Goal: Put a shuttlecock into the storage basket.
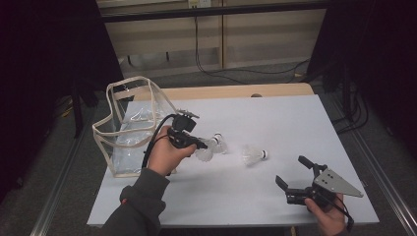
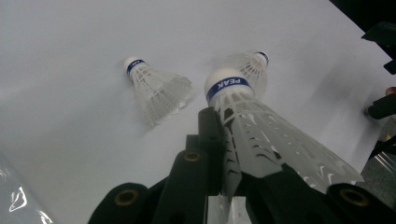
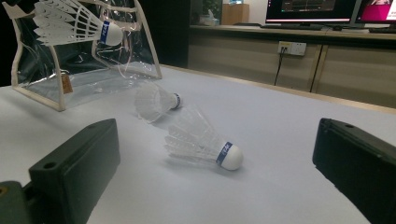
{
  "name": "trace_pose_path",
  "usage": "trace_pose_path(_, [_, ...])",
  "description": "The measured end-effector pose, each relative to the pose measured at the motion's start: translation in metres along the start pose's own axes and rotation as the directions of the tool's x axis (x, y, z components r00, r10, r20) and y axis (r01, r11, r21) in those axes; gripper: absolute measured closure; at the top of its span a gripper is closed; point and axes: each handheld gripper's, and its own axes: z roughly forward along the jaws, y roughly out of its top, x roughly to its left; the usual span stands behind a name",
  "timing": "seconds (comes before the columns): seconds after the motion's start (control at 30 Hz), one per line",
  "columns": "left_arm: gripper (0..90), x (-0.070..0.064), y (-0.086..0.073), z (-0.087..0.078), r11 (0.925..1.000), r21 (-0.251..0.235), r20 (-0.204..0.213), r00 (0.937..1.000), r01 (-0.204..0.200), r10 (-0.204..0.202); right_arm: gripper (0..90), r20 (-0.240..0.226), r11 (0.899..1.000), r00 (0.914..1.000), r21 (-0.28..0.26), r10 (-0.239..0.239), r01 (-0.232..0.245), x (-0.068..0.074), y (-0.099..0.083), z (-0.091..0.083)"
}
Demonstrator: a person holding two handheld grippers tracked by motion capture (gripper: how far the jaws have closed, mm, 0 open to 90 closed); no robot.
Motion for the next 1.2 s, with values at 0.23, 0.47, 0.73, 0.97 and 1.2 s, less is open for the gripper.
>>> trace_pose_path(0.23, [88.3, 0.002, 0.005, -0.005, 1.0000, 0.002, 0.004, 1.0000, 0.005, -0.005, 1.0, 0.000, 1.000, 1.0000, -0.001, -0.001, 0.001, 0.000, 0.000, 0.000])
trace_pose_path(0.47, [88.4, 0.004, 0.008, -0.007, 0.9999, -0.002, -0.001, 0.9999, 0.016, -0.016, 1.0, 0.000, 1.000, 1.0000, 0.000, -0.001, 0.001, 0.000, 0.000, 0.000])
trace_pose_path(0.73, [88.5, 0.006, 0.015, -0.012, 0.9996, -0.003, 0.001, 0.9996, 0.028, -0.028, 1.0, 0.000, 1.000, 1.0000, -0.001, -0.002, 0.002, 0.000, 0.000, 0.000])
trace_pose_path(0.97, [88.5, 0.007, 0.019, -0.015, 0.9991, -0.010, -0.007, 0.9991, 0.041, -0.041, 1.0, -0.001, 1.000, 1.0000, -0.001, -0.001, 0.001, 0.000, 0.000, 0.000])
trace_pose_path(1.2, [88.6, 0.007, 0.024, -0.020, 0.9992, -0.006, -0.022, 0.9989, 0.041, -0.041, 1.0, -0.004, 1.000, 1.0000, -0.002, 0.000, 0.000, 0.000, 0.000, 0.000])
